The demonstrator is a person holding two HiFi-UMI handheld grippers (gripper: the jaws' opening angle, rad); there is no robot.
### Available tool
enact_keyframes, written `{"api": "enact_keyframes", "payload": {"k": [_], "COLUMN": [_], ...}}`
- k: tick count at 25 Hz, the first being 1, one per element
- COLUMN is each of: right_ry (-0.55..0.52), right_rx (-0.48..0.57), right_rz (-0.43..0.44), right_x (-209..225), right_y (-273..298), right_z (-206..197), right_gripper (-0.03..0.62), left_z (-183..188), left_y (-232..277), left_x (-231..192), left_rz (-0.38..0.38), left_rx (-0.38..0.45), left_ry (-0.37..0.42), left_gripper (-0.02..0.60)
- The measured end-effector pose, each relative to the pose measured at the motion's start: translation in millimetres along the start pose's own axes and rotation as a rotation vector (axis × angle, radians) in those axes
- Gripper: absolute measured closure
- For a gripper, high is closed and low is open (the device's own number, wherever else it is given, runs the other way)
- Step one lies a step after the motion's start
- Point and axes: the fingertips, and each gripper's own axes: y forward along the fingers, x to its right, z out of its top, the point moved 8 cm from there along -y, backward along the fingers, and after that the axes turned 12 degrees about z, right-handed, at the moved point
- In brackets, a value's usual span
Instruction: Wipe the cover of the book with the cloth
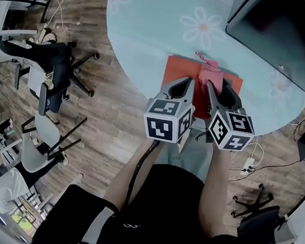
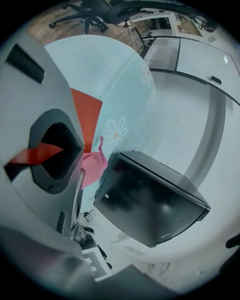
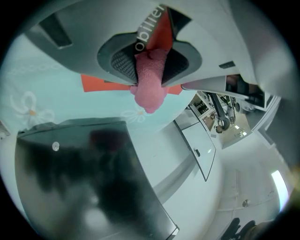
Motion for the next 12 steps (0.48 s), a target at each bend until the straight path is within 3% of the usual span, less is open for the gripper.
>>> {"api": "enact_keyframes", "payload": {"k": [12], "right_ry": [0.037], "right_rx": [0.027], "right_rz": [-0.103], "right_x": [33], "right_y": [-38], "right_z": [-1], "right_gripper": [0.444], "left_z": [3], "left_y": [11], "left_x": [36], "left_rz": [-0.071], "left_rx": [-0.016], "left_ry": [0.047], "left_gripper": [0.569]}}
